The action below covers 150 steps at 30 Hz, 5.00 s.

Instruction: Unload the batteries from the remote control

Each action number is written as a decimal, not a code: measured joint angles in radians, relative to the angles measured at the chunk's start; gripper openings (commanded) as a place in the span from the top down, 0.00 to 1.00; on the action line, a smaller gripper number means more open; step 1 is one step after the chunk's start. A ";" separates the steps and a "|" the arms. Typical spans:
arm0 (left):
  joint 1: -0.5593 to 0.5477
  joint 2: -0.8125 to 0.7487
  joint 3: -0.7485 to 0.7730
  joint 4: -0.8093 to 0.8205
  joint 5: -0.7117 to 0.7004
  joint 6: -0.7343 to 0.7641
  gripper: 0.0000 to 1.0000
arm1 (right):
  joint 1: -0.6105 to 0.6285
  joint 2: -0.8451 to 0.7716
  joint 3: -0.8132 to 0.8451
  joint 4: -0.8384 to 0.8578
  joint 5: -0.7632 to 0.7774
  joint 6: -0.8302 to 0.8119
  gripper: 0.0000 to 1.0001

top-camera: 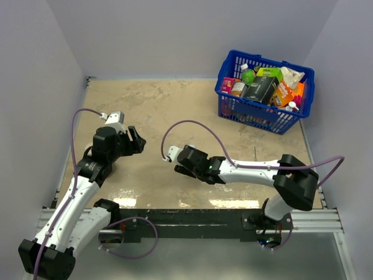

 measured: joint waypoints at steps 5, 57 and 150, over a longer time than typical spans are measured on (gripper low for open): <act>0.000 0.000 0.000 0.000 0.000 0.000 0.31 | 0.000 -0.002 0.000 -0.007 0.047 0.048 0.35; 0.000 -0.043 0.000 0.000 0.029 0.000 0.31 | -0.631 -0.280 0.048 -0.503 0.121 0.989 0.30; -0.180 0.236 0.040 0.254 0.458 -0.223 0.43 | -0.439 -0.242 -0.094 0.265 -1.067 0.859 1.00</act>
